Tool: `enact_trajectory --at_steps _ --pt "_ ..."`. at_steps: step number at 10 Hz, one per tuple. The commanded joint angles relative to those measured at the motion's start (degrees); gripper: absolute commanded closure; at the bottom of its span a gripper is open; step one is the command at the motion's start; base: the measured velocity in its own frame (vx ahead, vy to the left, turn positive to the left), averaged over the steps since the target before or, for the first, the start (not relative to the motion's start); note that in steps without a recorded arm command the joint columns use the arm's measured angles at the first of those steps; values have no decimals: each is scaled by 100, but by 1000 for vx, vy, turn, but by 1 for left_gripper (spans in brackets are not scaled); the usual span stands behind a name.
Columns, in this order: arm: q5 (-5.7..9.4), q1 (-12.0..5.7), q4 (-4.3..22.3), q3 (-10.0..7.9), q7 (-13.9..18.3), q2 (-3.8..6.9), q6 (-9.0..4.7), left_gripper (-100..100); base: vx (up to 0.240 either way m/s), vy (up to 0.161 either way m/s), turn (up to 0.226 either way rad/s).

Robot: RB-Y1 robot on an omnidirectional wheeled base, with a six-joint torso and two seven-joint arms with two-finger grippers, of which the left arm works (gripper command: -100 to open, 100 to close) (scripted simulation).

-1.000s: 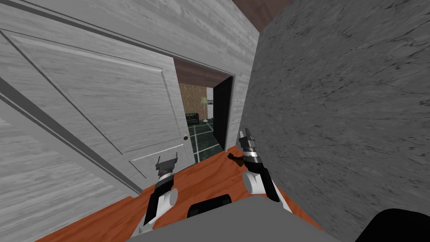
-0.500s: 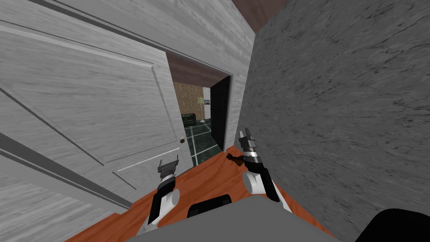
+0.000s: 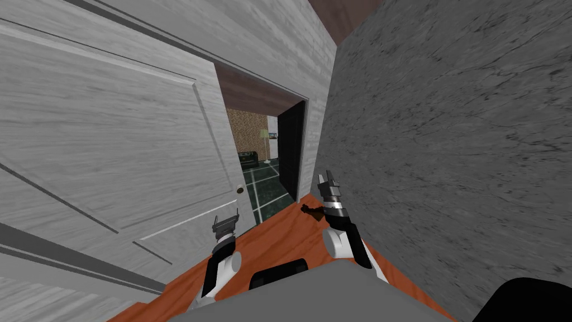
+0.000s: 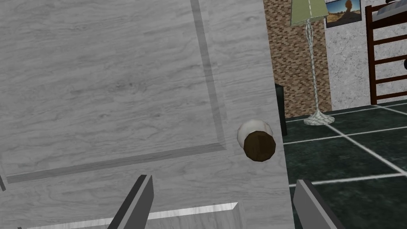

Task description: Push the door open

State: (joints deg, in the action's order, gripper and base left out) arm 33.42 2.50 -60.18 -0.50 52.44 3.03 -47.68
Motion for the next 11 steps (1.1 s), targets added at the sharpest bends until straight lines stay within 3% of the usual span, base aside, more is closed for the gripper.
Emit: enact_trajectory --at_steps 1,2,6,8,11 --pt "93 -61 200 0 157 -10 -27 -100 79 71 -140" --pt "191 -153 460 3 312 -45 -73 -100 100 81 -178" --pt "327 -280 821 8 526 -97 -137 -100 65 46 -70" --pt "474 -419 1214 12 758 -168 -207 -100 84 76 -137" --pt "606 -542 1563 17 966 -246 -269 -100 75 78 -90"
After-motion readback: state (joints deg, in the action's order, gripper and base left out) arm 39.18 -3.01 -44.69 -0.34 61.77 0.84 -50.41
